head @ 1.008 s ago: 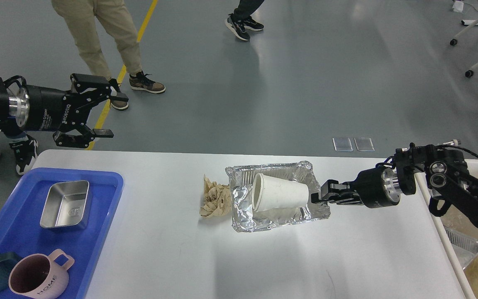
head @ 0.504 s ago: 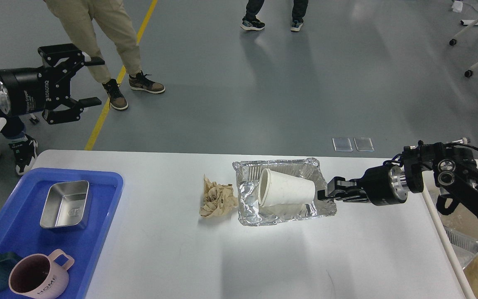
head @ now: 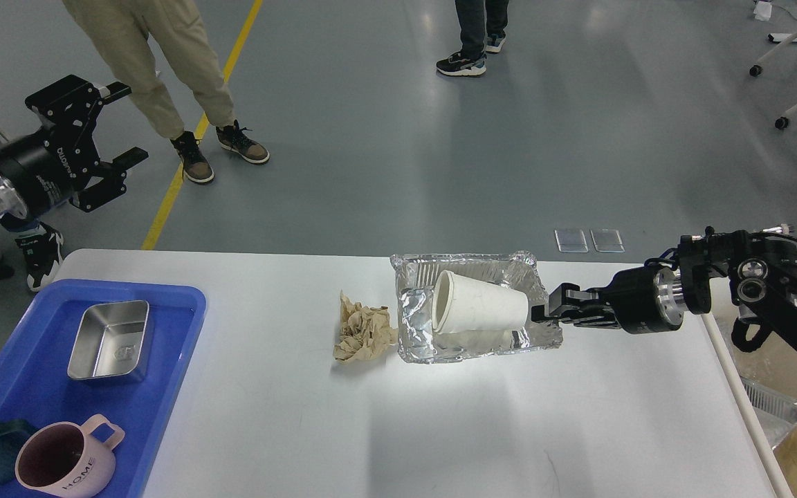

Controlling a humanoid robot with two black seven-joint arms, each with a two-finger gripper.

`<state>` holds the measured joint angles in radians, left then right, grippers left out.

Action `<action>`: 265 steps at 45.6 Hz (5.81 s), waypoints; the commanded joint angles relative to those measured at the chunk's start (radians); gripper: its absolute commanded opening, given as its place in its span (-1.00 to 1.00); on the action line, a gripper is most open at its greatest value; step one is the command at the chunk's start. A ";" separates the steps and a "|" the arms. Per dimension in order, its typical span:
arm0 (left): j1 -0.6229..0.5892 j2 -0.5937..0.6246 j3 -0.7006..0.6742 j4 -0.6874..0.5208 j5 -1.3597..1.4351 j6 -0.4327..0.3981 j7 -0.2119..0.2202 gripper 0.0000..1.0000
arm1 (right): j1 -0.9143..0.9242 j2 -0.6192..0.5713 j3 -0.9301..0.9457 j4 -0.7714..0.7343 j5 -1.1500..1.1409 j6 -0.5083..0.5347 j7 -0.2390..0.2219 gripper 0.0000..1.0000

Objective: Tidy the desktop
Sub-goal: 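Raise the left gripper away while the right gripper holds the foil tray, then reach the left gripper to the crumpled paper towel and grasp it, then lift the paper towel with the left gripper over the foil tray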

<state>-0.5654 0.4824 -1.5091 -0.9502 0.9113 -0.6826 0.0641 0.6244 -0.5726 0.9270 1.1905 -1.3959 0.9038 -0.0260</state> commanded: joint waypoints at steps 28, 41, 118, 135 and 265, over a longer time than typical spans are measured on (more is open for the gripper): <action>0.283 0.690 0.494 -0.163 0.064 0.026 -0.142 0.94 | 0.000 -0.012 0.053 -0.003 0.011 -0.003 0.000 -1.00; 0.262 1.019 0.466 -0.167 0.058 -0.140 -0.156 0.94 | 0.009 -0.024 0.070 -0.002 0.023 0.000 0.000 -1.00; -0.231 -0.116 0.656 0.022 0.385 -0.041 0.388 0.95 | -0.037 -0.039 0.070 0.034 0.034 -0.003 0.000 -1.00; -0.229 -0.295 0.738 0.093 0.373 -0.025 0.560 0.96 | -0.042 -0.050 0.070 0.032 0.034 -0.003 0.001 -1.00; -0.295 -0.558 0.983 0.393 0.366 0.095 0.396 -1.00 | -0.089 -0.101 0.102 0.054 0.066 -0.003 0.005 -1.00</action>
<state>-0.8546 -0.0759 -0.5246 -0.5446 1.2776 -0.5663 0.4432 0.5354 -0.6734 1.0278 1.2447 -1.3300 0.9005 -0.0214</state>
